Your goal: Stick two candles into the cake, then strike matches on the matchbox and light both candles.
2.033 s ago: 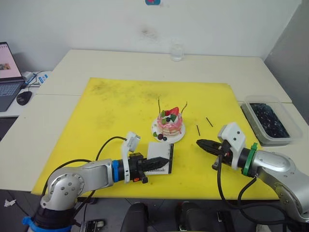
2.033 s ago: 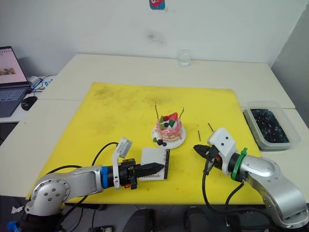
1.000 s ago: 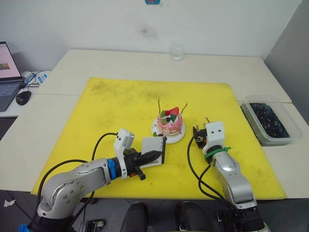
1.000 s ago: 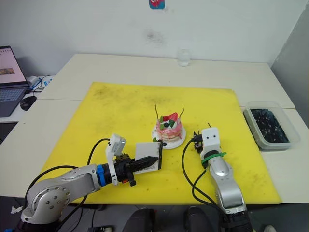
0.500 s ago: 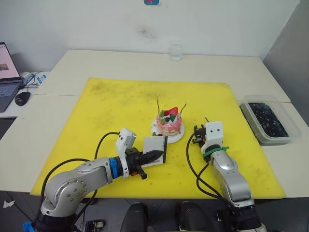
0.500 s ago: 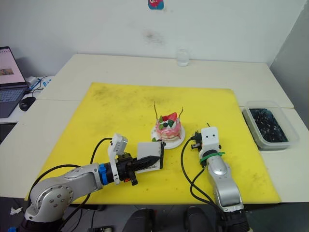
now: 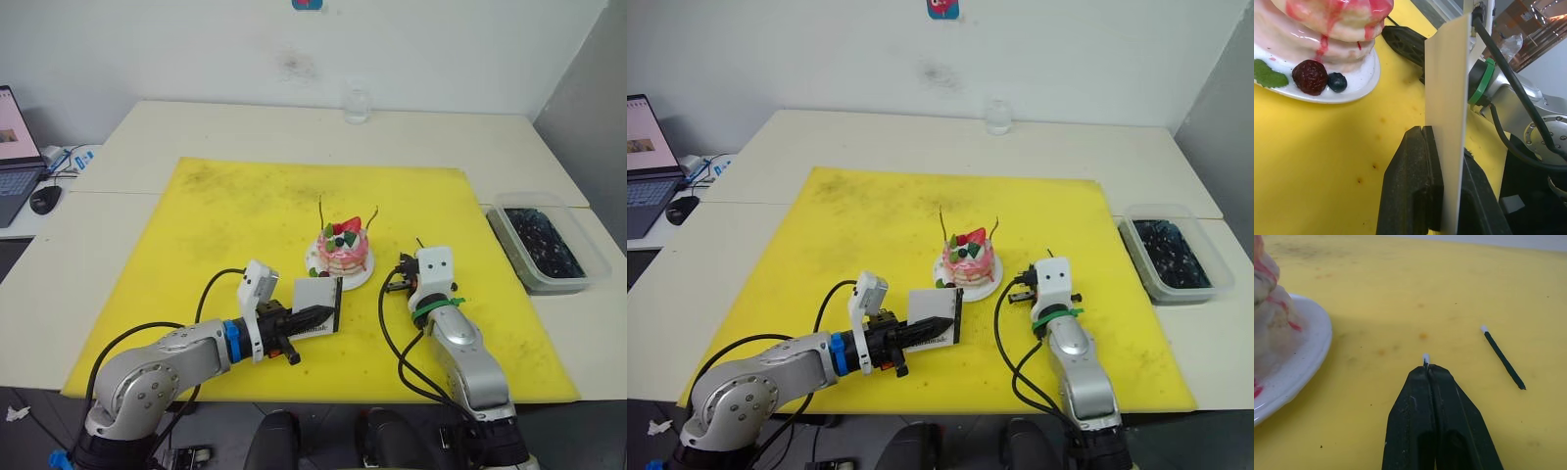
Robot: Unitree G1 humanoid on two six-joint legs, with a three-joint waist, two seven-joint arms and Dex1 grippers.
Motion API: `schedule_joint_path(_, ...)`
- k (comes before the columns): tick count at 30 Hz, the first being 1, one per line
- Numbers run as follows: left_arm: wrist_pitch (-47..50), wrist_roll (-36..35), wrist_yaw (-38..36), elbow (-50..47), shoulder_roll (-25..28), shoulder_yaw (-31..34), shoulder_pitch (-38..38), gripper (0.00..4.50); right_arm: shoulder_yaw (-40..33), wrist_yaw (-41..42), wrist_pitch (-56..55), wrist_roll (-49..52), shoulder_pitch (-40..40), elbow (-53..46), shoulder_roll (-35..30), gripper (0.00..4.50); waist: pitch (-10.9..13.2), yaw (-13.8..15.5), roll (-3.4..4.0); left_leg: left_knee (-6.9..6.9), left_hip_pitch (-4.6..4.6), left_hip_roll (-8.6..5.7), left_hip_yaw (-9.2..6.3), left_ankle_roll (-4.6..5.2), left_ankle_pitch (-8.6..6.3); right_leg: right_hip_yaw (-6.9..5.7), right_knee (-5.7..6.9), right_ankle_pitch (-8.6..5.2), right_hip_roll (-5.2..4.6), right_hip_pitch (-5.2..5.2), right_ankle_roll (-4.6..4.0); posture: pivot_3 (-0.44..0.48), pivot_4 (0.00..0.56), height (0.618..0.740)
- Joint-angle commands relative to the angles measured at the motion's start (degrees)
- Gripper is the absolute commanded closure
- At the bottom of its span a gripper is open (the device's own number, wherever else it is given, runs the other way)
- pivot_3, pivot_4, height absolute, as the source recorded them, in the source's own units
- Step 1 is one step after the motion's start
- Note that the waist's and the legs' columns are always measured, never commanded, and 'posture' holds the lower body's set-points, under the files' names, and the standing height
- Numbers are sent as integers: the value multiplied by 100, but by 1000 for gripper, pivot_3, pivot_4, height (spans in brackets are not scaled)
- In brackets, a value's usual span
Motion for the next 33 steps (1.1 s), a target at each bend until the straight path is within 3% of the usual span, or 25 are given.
schedule_joint_path(1, -42, 17, -67, -128, -21, -24, -55, 4500, -42, 189, 137, 167, 121, -504, -83, 4468, 0, -3, 0, 0, 0, 0, 0, 0, 0, 0, 0, 0, 0, 0, 0, 0, 150, 740)
schedule_joint_path(9, -45, 100, -218, -79, 10, -99, -108, 4500, -109, 1088, 650, 648, 1091, -2168, -1063, 4468, 1, -16, 2, -1, -3, -2, 1, 0, -1, 0, -2, -4, -3, -1, 5, 0, 150, 740)
schedule_joint_path(16, -51, 176, -275, -20, -31, -141, -159, 4500, -113, 1026, 491, 703, 760, -2014, -961, 4468, 2, -51, 2, 0, 9, 1, -1, 0, 0, 0, 5, -15, 0, 0, -17, 0, 150, 740)
schedule_joint_path(19, -58, 197, -281, -38, -33, -132, -133, 4500, 66, 1009, 377, 539, 411, -1578, -895, 3860, 1, -41, 2, 1, 8, -2, 0, -1, 0, 0, 4, -15, -1, 1, -18, 0, 150, 740)
schedule_joint_path(23, -64, 191, -268, -100, -27, -100, -59, 4500, 243, 928, 197, 343, 17, -910, -794, 2494, 1, -41, 1, 0, 2, -3, 3, 0, -1, 1, 0, -4, -2, 1, 3, 0, 150, 740)
schedule_joint_path(33, -59, 152, -178, -244, -14, -22, 103, 4500, 109, 593, -301, 162, -182, -13, -571, 2494, 1, -41, 2, -4, -1, -1, 0, -3, -2, -2, 2, -8, 0, -3, 6, 0, 150, 740)
